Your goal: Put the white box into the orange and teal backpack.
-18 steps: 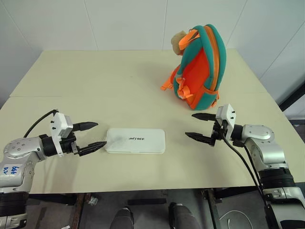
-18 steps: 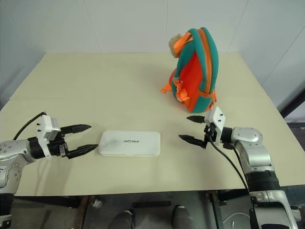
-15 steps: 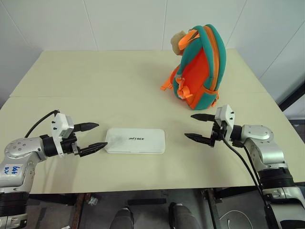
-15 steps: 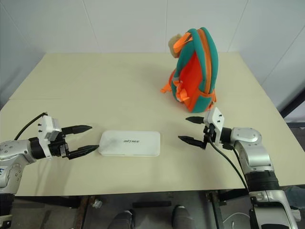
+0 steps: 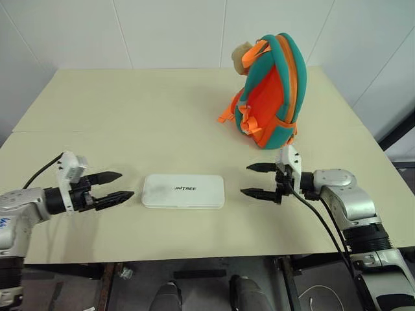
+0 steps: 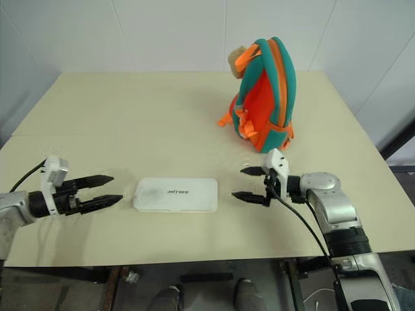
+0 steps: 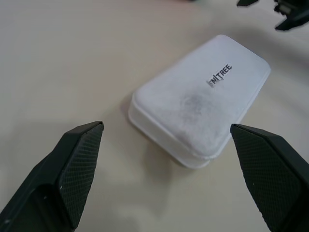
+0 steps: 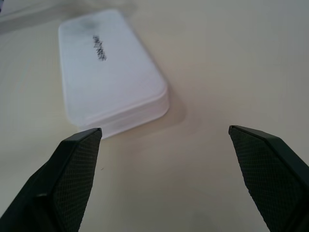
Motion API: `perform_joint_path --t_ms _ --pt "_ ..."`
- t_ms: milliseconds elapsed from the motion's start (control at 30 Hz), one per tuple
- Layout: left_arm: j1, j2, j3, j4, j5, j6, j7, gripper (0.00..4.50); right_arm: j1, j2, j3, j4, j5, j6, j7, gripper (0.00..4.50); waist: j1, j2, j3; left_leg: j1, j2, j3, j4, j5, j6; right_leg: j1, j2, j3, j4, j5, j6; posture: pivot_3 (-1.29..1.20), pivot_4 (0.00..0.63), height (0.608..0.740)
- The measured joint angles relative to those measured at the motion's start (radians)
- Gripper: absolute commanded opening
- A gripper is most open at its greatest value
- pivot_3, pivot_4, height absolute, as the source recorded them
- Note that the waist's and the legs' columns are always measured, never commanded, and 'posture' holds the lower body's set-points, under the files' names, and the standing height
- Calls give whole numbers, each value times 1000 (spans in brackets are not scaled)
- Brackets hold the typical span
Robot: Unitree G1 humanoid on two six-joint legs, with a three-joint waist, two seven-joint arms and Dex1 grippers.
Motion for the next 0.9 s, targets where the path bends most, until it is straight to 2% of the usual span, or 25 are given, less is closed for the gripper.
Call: perform_joint_path --t_ms 200,333,500,567,733,900 --pt "-125 12 -14 188 -34 247 -8 4500 -73 -59 10 -81 61 359 -14 4450 6 -1 0 0 0 -1 3 0 0 0 0 0 1 -2 -4 0 150 740" --pt "-248 18 -122 308 -4 396 12 4500 -94 -54 20 -119 81 507 -58 4450 5 -1 0 -1 0 -1 4 0 0 0 0 0 1 -2 -3 0 150 740" --pt "-325 -5 -174 335 9 512 27 4500 -97 -16 30 -169 102 625 -127 4450 4 -1 0 -1 0 -1 3 0 0 0 0 0 2 0 1 0 150 740" --pt "-352 -48 -185 330 -12 581 27 4500 -97 20 34 -213 126 681 -161 4450 4 -1 0 -1 0 -1 4 0 0 0 0 0 2 1 1 0 150 740" --pt "-390 -113 -166 341 -39 693 57 4500 -97 50 43 -239 150 719 -212 4450 7 -1 -1 -1 0 -1 5 0 1 0 0 0 2 1 2 0 150 740" --pt "-394 -122 -156 323 -69 812 81 4500 -97 82 41 -249 181 755 -253 4450 3 -1 -1 -1 0 -1 5 0 1 0 0 0 3 1 2 0 150 740"
